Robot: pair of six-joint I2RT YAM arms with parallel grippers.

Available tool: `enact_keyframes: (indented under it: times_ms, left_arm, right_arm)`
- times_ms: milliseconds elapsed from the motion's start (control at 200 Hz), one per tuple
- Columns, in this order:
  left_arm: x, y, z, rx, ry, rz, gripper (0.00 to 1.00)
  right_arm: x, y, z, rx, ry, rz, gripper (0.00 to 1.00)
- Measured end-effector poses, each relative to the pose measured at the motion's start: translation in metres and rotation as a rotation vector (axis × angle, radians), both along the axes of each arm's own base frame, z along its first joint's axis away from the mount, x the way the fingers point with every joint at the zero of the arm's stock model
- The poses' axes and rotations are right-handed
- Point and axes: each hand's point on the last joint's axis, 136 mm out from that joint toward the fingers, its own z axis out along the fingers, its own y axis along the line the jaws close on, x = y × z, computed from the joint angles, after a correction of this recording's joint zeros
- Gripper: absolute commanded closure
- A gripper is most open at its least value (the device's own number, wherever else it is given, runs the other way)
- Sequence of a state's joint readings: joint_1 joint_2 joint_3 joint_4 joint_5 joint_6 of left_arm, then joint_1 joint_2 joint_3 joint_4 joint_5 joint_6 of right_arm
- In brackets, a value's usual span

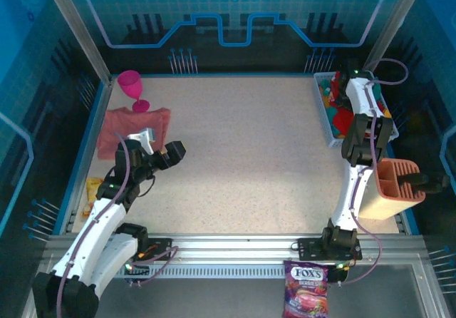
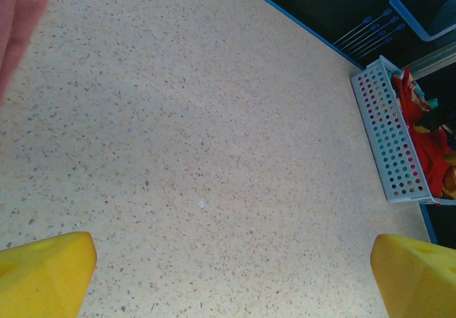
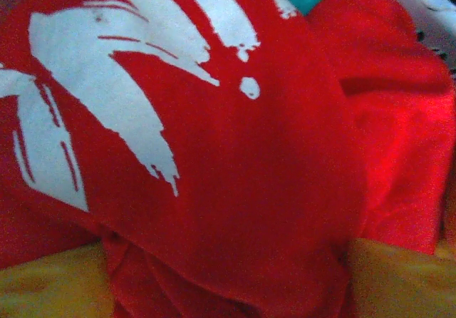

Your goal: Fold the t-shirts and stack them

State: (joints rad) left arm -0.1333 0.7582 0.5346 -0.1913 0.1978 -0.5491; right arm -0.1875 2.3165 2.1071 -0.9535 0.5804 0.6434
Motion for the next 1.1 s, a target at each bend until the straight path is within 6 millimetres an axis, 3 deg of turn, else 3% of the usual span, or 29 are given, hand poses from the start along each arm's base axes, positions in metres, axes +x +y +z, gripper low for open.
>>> enact_keyframes:
  times_ms: [120,220,335,455,655,765,835,951,1101]
  left_arm:
    - [0.0,-0.001,0.0,-0.004,0.001,-0.002,0.01]
    - [-0.002,-0.001,0.001,-0.008,-0.005,0.0,0.01]
    - [-0.004,-0.001,-0.003,-0.017,0.005,0.004,0.01]
    - [-0.005,-0.001,-0.007,-0.023,0.016,0.007,0.01]
    - [-0.006,-0.003,-0.006,-0.025,0.017,0.0,0.01]
    - [-0.006,-0.003,-0.006,-0.026,0.016,-0.001,0.01]
    - [-0.006,-0.003,-0.006,-0.026,0.016,-0.002,0.01]
    - [-0.006,-0.003,-0.006,-0.026,0.016,-0.002,0.01]
    - [-0.004,-0.004,-0.006,-0.028,0.015,-0.004,0.01]
  right_arm:
    - [0.003,0.001,-0.004,0.014,-0.005,-0.005,0.74]
    - [0.005,0.001,0.0,-0.003,-0.016,0.007,0.88]
    - [0.005,0.008,0.018,-0.07,-0.018,0.045,0.9]
    - [0.007,0.028,0.052,-0.129,-0.066,0.092,0.96]
    - [0.003,0.06,0.137,-0.178,-0.235,0.168,1.0]
    - [-0.007,0.075,0.19,-0.193,-0.355,0.216,1.0]
    - [-0.014,0.089,0.213,-0.139,-0.44,0.266,1.0]
    - [-0.025,0.105,0.231,-0.082,-0.533,0.333,1.0]
    - [-0.026,0.14,0.213,-0.021,-0.546,0.434,1.0]
